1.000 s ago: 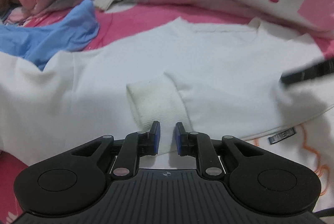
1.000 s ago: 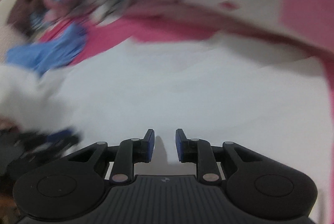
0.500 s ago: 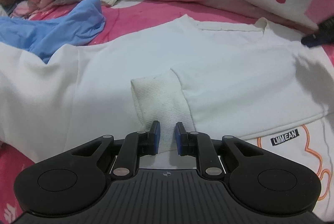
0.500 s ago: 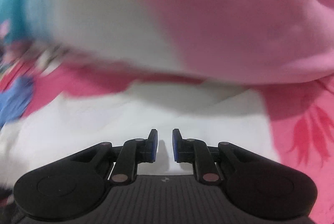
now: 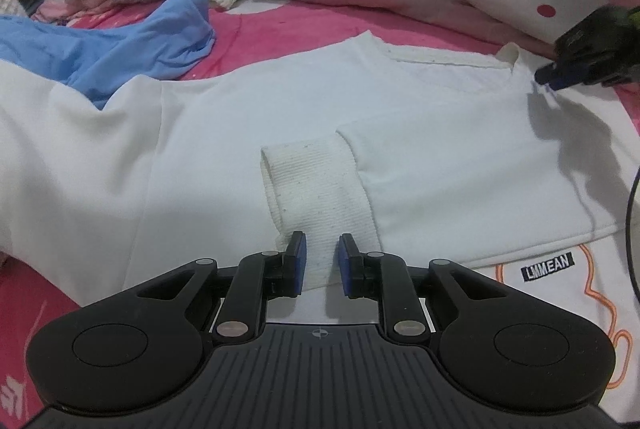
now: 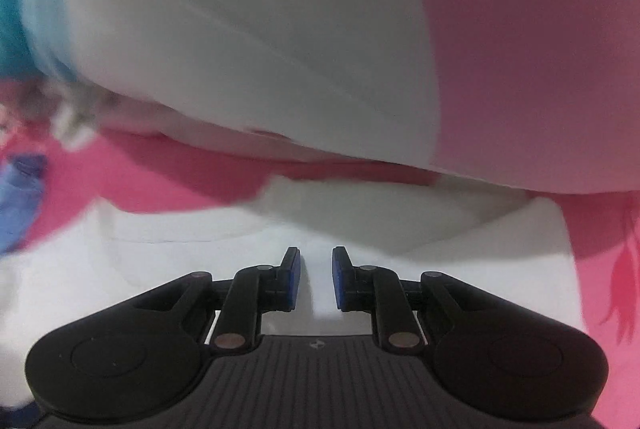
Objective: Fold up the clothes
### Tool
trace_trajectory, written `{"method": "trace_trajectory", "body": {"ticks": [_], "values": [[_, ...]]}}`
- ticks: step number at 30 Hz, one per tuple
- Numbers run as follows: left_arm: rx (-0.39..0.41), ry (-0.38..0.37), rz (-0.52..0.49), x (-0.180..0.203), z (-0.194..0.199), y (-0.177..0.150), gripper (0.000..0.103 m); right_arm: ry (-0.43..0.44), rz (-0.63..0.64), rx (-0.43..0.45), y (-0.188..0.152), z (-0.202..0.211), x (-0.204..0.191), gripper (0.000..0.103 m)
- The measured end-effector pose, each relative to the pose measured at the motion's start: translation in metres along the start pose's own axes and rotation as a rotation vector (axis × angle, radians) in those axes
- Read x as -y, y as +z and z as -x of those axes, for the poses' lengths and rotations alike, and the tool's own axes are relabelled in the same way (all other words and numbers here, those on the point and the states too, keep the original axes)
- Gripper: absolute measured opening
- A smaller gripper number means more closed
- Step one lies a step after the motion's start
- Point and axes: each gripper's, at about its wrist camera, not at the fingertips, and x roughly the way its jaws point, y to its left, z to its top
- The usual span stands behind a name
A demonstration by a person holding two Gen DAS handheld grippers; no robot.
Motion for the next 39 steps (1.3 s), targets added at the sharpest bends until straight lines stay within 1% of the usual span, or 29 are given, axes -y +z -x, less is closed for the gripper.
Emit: {"method": "trace_trajectory", "body": {"ticks": [2, 5, 7, 13, 16, 19, 20, 22, 25, 27, 29, 31, 32, 34, 35, 36, 37, 38, 39], "values": [[0.0, 0.001, 0.011, -0.001, 0.0, 0.0, 0.019, 0.059, 0.058, -0.028, -0.018, 0.019, -0.015, 0.018], [0.001, 0.0, 0.022, -0.001, 0.0, -0.001, 0.019, 0.149, 0.2, -0.134, -0.057, 0.024, -0.047, 0.018], [0.003, -0.001, 0.021, -0.002, -0.001, -0.001, 0.019, 0.162, 0.293, -0.158, -0.072, 0.014, -0.07, 0.018], [0.016, -0.007, 0.04, -0.004, 0.001, -0.003, 0.019, 0.228, 0.278, -0.133, -0.055, 0.015, -0.104, 0.018], [0.021, -0.016, 0.111, -0.014, 0.008, -0.003, 0.02, 0.261, 0.27, -0.121, -0.047, 0.015, -0.121, 0.018], [0.039, 0.014, 0.199, -0.033, 0.026, -0.009, 0.02, 0.298, 0.267, -0.109, -0.038, 0.016, -0.139, 0.019], [0.051, 0.027, 0.233, -0.041, 0.033, -0.012, 0.02, 0.337, 0.296, -0.11, -0.037, 0.022, -0.155, 0.02], [0.081, 0.072, 0.307, -0.062, 0.051, -0.018, 0.02, 0.414, 0.354, -0.112, -0.033, 0.034, -0.186, 0.02], [0.131, 0.167, 0.426, -0.101, 0.08, -0.027, 0.02, 0.529, 0.441, -0.114, -0.028, 0.052, -0.233, 0.022], [0.174, 0.231, 0.506, -0.129, 0.099, -0.033, 0.02, 0.605, 0.498, -0.116, -0.025, 0.064, -0.265, 0.026], [0.241, 0.279, 0.586, -0.158, 0.121, -0.038, 0.021, 0.684, 0.558, -0.114, -0.022, 0.076, -0.298, 0.029], [0.316, 0.326, 0.643, -0.182, 0.144, -0.039, 0.021, 0.772, 0.639, -0.081, -0.02, 0.095, -0.337, 0.033], [0.355, 0.35, 0.669, -0.194, 0.156, -0.039, 0.021, 0.808, 0.684, -0.062, -0.02, 0.103, -0.357, 0.038], [0.43, 0.392, 0.702, -0.215, 0.177, -0.037, 0.022, 0.864, 0.776, -0.026, -0.023, 0.115, -0.395, 0.04], [0.46, 0.405, 0.714, -0.223, 0.185, -0.034, 0.025, 0.889, 0.826, -0.007, -0.025, 0.12, -0.414, 0.042], [0.485, 0.414, 0.727, -0.231, 0.192, -0.032, 0.029, 0.905, 0.871, 0.011, -0.027, 0.124, -0.433, 0.045], [0.5, 0.419, 0.742, -0.239, 0.195, -0.029, 0.032, 0.923, 0.917, 0.027, -0.028, 0.127, -0.452, 0.048], [0.509, 0.422, 0.759, -0.248, 0.196, -0.026, 0.036, 0.935, 0.948, 0.038, -0.029, 0.128, -0.468, 0.056], [0.518, 0.424, 0.777, -0.257, 0.197, -0.023, 0.044, 0.943, 0.972, 0.044, -0.031, 0.13, -0.483, 0.061]]}}
